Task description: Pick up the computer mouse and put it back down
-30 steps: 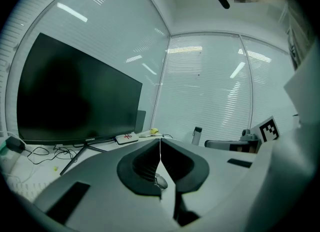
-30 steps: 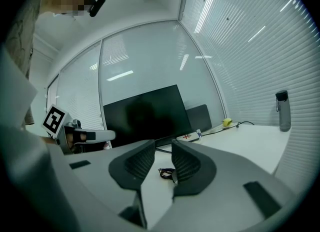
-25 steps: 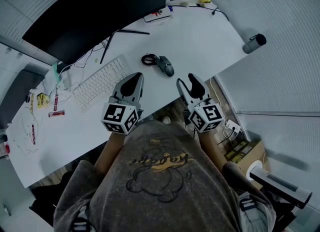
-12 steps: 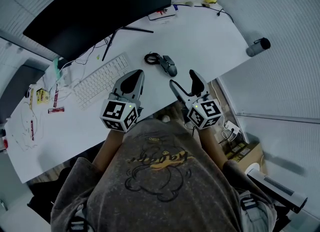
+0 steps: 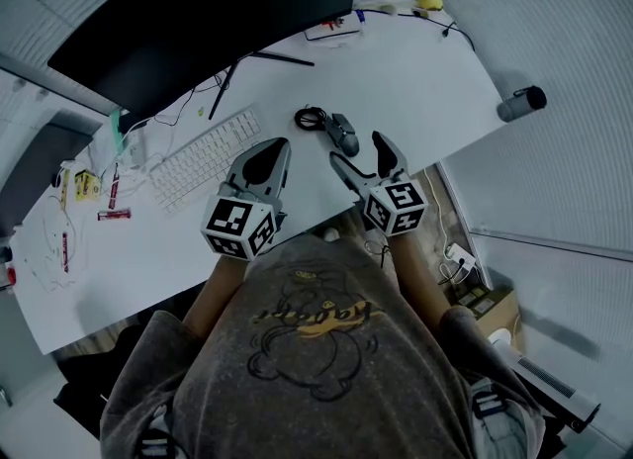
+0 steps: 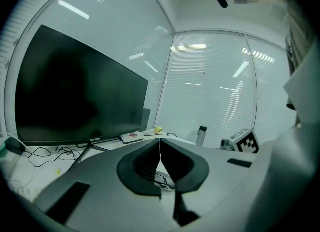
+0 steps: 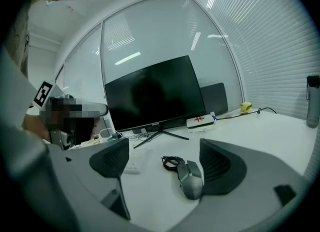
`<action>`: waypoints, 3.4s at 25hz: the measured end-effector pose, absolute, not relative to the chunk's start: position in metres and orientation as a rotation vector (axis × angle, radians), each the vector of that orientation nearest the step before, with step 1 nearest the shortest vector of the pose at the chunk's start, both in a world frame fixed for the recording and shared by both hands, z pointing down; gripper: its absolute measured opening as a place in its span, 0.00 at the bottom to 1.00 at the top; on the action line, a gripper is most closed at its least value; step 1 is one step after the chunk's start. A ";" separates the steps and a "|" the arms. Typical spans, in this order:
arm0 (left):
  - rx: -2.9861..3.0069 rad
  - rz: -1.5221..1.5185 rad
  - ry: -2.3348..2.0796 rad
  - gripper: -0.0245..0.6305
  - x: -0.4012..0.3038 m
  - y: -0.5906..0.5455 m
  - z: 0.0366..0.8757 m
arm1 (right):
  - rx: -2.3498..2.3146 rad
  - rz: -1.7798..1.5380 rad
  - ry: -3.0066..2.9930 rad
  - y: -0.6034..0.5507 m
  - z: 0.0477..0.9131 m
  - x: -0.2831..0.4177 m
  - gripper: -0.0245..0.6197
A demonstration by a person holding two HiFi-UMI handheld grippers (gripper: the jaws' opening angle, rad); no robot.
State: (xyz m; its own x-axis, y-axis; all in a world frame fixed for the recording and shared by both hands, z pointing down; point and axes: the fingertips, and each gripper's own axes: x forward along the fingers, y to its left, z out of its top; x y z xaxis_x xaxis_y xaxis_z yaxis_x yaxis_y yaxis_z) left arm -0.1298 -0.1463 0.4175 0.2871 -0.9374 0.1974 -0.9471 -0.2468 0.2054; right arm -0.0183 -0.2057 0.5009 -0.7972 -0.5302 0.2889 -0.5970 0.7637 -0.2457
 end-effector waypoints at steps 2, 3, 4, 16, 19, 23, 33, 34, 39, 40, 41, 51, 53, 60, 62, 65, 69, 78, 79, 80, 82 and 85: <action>2.268 0.046 -1.723 0.07 -0.132 -0.149 0.418 | 0.877 0.480 -2.728 -0.213 0.515 -0.024 0.70; 2.265 0.045 -1.723 0.07 -0.133 -0.151 0.419 | 0.870 0.477 -2.713 -0.217 0.522 -0.027 0.70; 2.264 0.043 -1.723 0.07 -0.133 -0.152 0.419 | 0.864 0.477 -2.697 -0.221 0.529 -0.030 0.70; 2.220 0.067 -1.752 0.07 -0.148 -0.157 0.425 | 0.836 0.509 -2.498 -0.255 0.614 -0.042 0.70; 2.214 0.077 -1.754 0.07 -0.150 -0.158 0.427 | 0.824 0.492 -2.463 -0.259 0.628 -0.045 0.69; 2.204 0.086 -1.757 0.07 -0.152 -0.159 0.430 | 0.818 0.490 -2.416 -0.264 0.645 -0.045 0.68; 2.182 0.098 -1.768 0.07 -0.156 -0.160 0.433 | 0.794 0.473 -2.360 -0.266 0.663 -0.048 0.63; 2.182 0.101 -1.768 0.07 -0.157 -0.160 0.433 | 0.790 0.471 -2.353 -0.265 0.666 -0.048 0.63; 2.178 0.109 -1.766 0.07 -0.158 -0.160 0.435 | 0.807 0.432 -2.324 -0.266 0.671 -0.047 0.54; 2.174 0.108 -1.765 0.07 -0.159 -0.160 0.436 | 0.812 0.427 -2.319 -0.266 0.672 -0.046 0.52; 2.171 0.107 -1.764 0.07 -0.159 -0.160 0.436 | 0.814 0.426 -2.317 -0.267 0.672 -0.046 0.51; 2.175 0.098 -1.759 0.07 -0.154 -0.158 0.437 | 0.799 0.392 -2.314 -0.266 0.669 -0.043 0.50; 2.175 0.096 -1.763 0.07 -0.154 -0.157 0.436 | 0.803 0.379 -2.333 -0.265 0.663 -0.042 0.50; 2.165 0.075 -1.763 0.07 -0.151 -0.155 0.437 | 0.828 0.353 -2.407 -0.264 0.633 -0.038 0.50; 2.167 0.071 -1.761 0.07 -0.149 -0.154 0.438 | 0.837 0.340 -2.431 -0.264 0.621 -0.037 0.50; 2.172 0.065 -1.753 0.07 -0.145 -0.153 0.438 | 0.859 0.322 -2.465 -0.262 0.601 -0.033 0.50; 2.180 0.057 -1.741 0.07 -0.141 -0.153 0.437 | 0.895 0.297 -2.514 -0.261 0.570 -0.027 0.50; 2.234 0.028 -1.704 0.07 -0.125 -0.156 0.432 | 0.983 0.262 -2.616 -0.244 0.502 -0.005 0.50; 2.240 0.027 -1.698 0.07 -0.123 -0.157 0.432 | 0.995 0.260 -2.624 -0.241 0.496 -0.002 0.50; 2.248 0.027 -1.692 0.07 -0.121 -0.157 0.431 | 1.007 0.259 -2.632 -0.239 0.489 0.001 0.50; 2.263 0.025 -1.677 0.07 -0.116 -0.159 0.431 | 1.035 0.257 -2.643 -0.235 0.478 0.010 0.50; 2.281 0.021 -1.660 0.07 -0.112 -0.163 0.428 | 1.084 0.258 -2.651 -0.229 0.465 0.024 0.50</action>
